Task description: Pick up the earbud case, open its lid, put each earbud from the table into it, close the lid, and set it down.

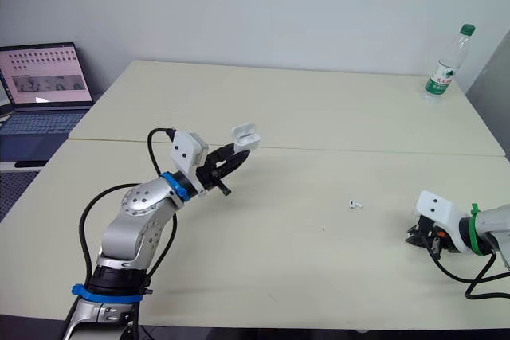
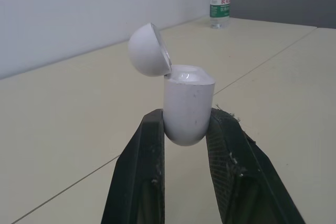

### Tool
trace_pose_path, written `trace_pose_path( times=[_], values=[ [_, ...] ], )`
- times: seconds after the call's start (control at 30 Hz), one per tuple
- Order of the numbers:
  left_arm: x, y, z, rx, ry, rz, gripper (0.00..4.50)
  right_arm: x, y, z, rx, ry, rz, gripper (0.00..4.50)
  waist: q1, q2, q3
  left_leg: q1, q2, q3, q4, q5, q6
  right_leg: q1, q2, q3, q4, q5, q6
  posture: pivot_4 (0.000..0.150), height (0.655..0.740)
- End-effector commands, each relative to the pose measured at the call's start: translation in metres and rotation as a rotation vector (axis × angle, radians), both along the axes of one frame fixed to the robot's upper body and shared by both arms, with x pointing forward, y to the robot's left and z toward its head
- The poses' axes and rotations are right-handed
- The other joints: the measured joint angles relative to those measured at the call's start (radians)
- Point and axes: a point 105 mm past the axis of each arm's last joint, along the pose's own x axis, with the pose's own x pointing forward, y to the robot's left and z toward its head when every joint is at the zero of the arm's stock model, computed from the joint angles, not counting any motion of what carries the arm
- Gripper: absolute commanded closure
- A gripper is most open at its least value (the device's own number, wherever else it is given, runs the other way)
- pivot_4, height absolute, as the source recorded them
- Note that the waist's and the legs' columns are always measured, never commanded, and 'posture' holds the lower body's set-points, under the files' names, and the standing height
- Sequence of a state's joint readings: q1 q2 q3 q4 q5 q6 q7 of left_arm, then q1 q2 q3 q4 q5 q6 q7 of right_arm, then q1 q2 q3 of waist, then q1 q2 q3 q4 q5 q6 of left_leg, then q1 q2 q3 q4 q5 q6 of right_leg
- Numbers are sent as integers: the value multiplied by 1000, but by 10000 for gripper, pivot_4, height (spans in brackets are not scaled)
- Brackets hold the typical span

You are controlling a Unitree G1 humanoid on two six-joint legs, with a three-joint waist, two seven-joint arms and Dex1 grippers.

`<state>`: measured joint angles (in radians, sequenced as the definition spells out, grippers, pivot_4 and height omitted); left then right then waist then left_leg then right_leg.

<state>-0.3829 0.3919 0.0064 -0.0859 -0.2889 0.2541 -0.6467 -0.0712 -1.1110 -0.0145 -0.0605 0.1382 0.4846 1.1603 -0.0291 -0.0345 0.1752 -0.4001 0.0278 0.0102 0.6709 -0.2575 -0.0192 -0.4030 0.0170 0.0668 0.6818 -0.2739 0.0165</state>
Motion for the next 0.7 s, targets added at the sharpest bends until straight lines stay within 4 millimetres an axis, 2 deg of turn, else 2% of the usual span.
trace_pose_path(
  times=[0.03,0.13,0.23,0.47,0.7],
  values=[
    [-4,-2,16,-2,-63,-12,37498,1,2,1,-10,-3,32,40776,0,0,0,0,0,0,0,0,0,0,0,0,0,0,0,1500,7400],
    [-4,-2,15,-3,-64,-12,37498,2,4,6,-9,-11,78,40776,0,0,0,0,0,0,0,0,0,0,0,0,0,0,0,1500,7400],
    [-4,-2,15,-5,-63,-14,37498,1,-5,11,-53,0,118,40776,0,0,0,0,0,0,0,0,0,0,0,0,0,0,0,1500,7400],
    [-4,-6,13,-16,-61,-18,37498,-6,-72,23,-346,49,243,40776,0,1,0,0,-1,2,0,0,0,0,-1,1,0,0,0,1500,7400],
    [-7,-7,10,-25,-55,-14,37498,-9,-107,22,-425,90,242,40776,-1,2,0,1,0,3,0,0,0,-1,0,2,0,0,0,1500,7400]
  ],
)
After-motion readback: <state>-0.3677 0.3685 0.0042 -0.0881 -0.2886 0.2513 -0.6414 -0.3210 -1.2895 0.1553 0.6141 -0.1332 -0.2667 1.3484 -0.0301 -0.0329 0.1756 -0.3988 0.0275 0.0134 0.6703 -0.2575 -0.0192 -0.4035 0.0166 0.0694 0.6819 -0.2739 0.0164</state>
